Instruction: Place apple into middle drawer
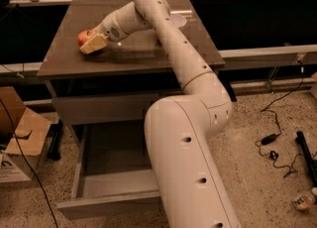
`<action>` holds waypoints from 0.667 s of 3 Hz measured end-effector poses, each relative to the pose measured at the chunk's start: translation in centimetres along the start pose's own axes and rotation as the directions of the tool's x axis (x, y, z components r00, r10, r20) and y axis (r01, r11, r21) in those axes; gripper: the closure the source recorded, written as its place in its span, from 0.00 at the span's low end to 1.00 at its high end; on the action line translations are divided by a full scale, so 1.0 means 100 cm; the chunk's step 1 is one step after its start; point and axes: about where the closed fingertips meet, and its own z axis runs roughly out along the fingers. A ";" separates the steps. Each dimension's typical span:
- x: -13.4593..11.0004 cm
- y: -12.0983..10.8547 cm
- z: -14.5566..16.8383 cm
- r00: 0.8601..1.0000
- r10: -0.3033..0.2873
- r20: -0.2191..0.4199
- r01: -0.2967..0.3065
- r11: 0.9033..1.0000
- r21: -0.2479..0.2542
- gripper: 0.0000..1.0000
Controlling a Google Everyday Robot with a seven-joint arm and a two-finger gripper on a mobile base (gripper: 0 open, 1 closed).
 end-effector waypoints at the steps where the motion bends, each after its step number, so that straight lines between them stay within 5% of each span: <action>1: -0.004 0.010 -0.019 0.999 -0.035 -0.038 0.036 0.999 0.008 0.86; 2: -0.010 0.033 -0.061 0.994 -0.083 -0.078 0.086 0.996 0.032 1.00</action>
Offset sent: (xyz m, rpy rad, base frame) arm -0.1179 -0.0838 0.0330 -0.1722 -0.1046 0.0210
